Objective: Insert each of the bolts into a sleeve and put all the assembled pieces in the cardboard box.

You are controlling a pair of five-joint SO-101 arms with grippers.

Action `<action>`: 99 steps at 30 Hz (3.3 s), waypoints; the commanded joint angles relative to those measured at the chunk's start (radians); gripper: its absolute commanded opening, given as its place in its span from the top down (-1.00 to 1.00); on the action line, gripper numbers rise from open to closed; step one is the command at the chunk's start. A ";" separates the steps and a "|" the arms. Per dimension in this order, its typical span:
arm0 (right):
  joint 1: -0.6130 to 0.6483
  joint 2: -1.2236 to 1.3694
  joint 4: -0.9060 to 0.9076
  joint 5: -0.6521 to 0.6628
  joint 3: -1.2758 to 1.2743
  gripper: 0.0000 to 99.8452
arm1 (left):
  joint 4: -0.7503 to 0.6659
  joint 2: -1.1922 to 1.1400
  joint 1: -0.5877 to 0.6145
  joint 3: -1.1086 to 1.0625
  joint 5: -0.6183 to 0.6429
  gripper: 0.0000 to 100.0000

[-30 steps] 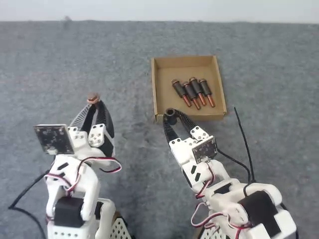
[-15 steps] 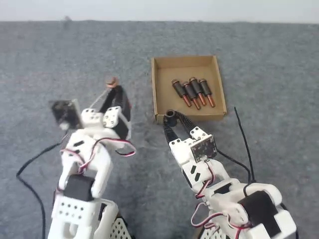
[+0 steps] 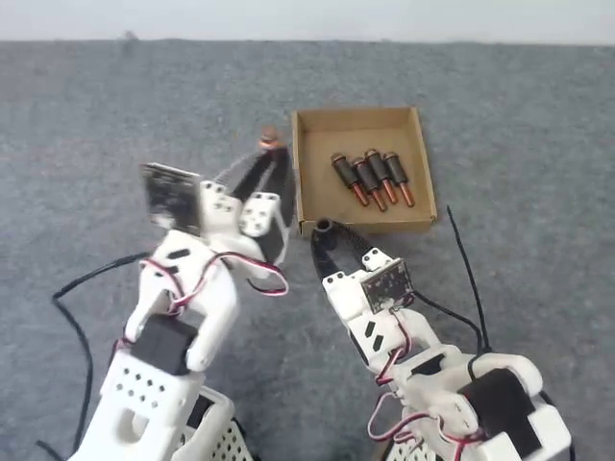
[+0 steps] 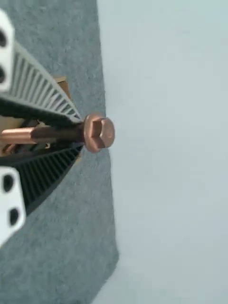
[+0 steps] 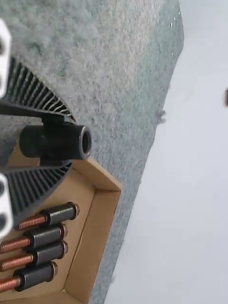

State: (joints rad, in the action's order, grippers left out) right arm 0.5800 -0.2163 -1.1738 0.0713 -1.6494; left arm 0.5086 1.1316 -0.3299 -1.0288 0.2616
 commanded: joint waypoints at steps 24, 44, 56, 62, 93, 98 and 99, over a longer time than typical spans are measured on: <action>0.048 -0.016 0.002 0.002 -0.020 0.99 | -0.040 -0.014 -0.107 -0.074 0.061 0.98; 0.016 -0.018 -0.044 -0.006 -0.020 0.99 | -0.081 -0.008 -0.094 -0.151 0.058 0.98; 0.016 -0.005 -0.102 -0.009 -0.020 0.99 | -0.133 -0.009 -0.077 -0.174 0.061 0.98; 0.015 -0.005 -0.108 -0.009 -0.020 0.99 | -0.133 -0.009 -0.080 -0.174 0.063 0.98; 0.001 -0.012 -0.111 -0.123 -0.020 0.99 | -0.135 -0.015 -0.083 -0.174 0.144 0.98; 0.001 -0.015 -0.111 -0.123 -0.020 0.99 | -0.141 -0.017 -0.083 -0.171 0.137 0.97; 0.001 -0.016 -0.111 -0.123 -0.020 0.99 | -0.158 -0.017 -0.083 -0.171 0.114 0.97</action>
State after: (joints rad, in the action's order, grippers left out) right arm 0.5923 -0.2163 -1.2536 -0.0422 -1.6494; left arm 0.4104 1.1162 -0.4127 -1.2175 0.3982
